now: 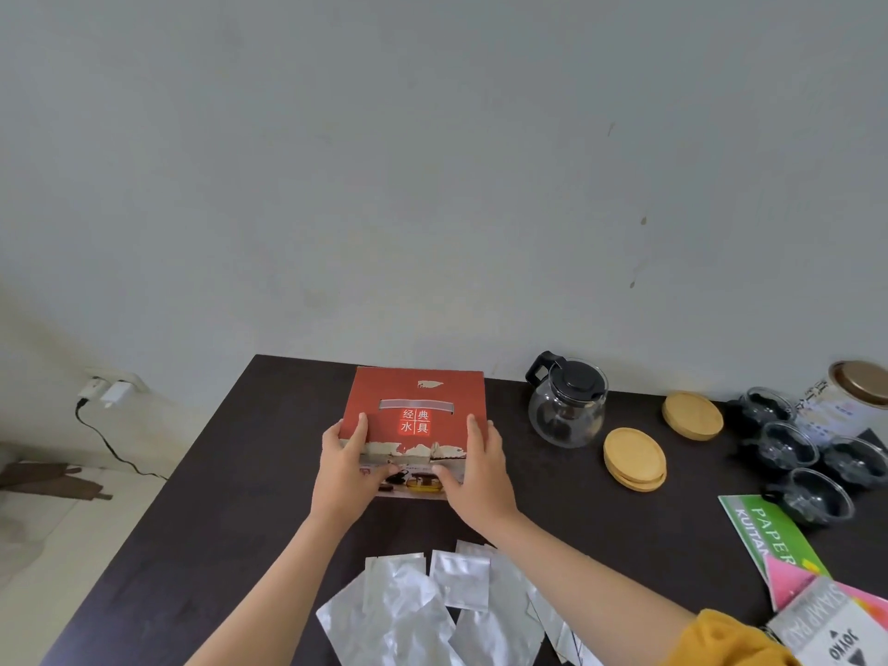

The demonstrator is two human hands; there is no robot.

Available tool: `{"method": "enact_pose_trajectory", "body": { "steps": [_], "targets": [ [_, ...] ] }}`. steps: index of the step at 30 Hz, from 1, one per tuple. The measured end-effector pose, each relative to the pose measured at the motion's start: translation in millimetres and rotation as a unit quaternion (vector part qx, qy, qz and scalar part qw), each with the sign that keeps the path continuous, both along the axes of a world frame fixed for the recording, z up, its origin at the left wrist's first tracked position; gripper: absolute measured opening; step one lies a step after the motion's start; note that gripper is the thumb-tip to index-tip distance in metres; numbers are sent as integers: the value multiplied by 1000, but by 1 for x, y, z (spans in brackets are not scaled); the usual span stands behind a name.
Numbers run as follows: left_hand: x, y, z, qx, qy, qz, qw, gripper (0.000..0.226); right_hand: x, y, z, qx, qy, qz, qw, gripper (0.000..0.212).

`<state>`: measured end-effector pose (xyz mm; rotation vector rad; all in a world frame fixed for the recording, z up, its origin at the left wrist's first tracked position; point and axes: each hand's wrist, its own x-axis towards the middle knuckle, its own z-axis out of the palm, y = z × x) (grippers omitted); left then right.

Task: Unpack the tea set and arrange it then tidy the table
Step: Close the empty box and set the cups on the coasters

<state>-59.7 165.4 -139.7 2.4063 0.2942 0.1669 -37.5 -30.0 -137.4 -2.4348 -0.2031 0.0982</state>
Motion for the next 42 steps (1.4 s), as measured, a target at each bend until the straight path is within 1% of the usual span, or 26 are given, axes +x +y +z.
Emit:
{"method": "enact_pose_trajectory", "body": {
  "steps": [4,9,11,14,17,20,25,28,30,32,34,37,38,40,42],
  "targets": [
    [29,-14,6,7,3,-31,999,91,23,-16,2,-12,-14,-20,1000,81],
    [76,-31,12,37,41,-37,998,89,64,-32,10,-72,-3,-1,997,69],
    [91,-34,9,46,50,-32,997,88,79,-37,12,-102,5,17,995,73],
    [108,-36,4,61,46,-10,997,85,99,-36,14,-154,-3,35,987,86],
    [118,-34,-2,87,51,-1,995,83,108,-33,17,-200,-3,58,978,86],
    [118,-33,-5,118,52,2,992,81,106,-34,17,-220,-2,71,973,85],
    [116,-46,8,219,63,19,973,79,105,-36,23,-240,-6,80,968,84],
    [113,-58,15,272,86,38,958,87,101,-45,24,-240,-23,78,967,85],
    [105,-71,18,268,82,48,959,92,88,-59,22,-218,-58,72,971,78],
    [93,-86,18,261,46,28,964,89,69,-80,14,-175,-102,71,977,62],
    [79,-105,11,252,-17,-8,967,81,51,-106,2,-144,-127,80,978,47],
    [60,-139,-1,215,-98,-62,970,63,35,-146,-19,-135,-126,71,980,35],
    [54,-151,-5,200,-107,-81,971,56,32,-158,-22,-131,-115,62,983,33],
    [47,-174,-14,166,-98,-116,974,44,30,-180,-24,-125,-94,36,987,30],
    [44,-197,-24,138,-56,-138,979,45,32,-201,-23,-131,-80,7,988,30]
  ]
}}
